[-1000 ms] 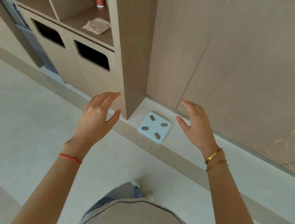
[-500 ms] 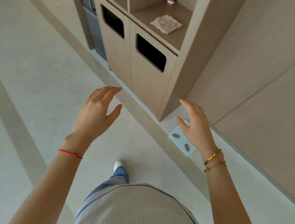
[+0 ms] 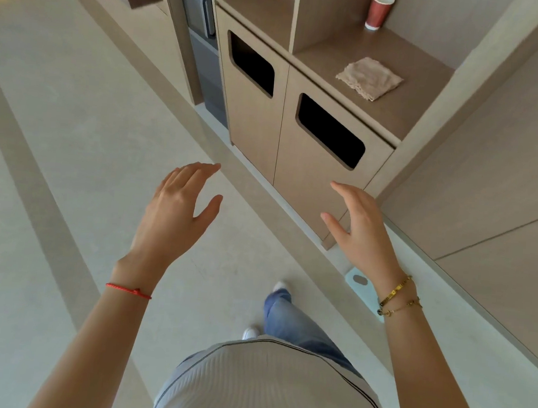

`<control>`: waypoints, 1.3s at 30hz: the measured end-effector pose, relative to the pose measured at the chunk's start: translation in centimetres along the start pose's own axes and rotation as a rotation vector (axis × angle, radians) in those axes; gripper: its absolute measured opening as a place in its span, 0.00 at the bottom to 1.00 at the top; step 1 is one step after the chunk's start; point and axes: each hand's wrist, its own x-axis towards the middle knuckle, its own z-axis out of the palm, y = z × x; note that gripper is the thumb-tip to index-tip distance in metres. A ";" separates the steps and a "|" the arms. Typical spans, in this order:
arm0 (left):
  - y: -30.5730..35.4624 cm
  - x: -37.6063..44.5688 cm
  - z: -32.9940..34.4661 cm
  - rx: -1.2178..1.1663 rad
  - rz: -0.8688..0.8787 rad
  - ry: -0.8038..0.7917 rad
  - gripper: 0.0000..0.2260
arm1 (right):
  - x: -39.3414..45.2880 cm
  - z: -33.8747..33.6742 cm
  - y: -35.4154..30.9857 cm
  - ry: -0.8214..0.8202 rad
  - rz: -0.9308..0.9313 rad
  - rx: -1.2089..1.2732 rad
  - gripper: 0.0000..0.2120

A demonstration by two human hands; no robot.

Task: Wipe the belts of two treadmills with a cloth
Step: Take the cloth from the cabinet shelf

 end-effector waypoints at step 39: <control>-10.2 56.1 15.7 -0.222 0.627 -0.363 0.20 | 39.5 4.2 8.0 0.422 0.640 -0.080 0.22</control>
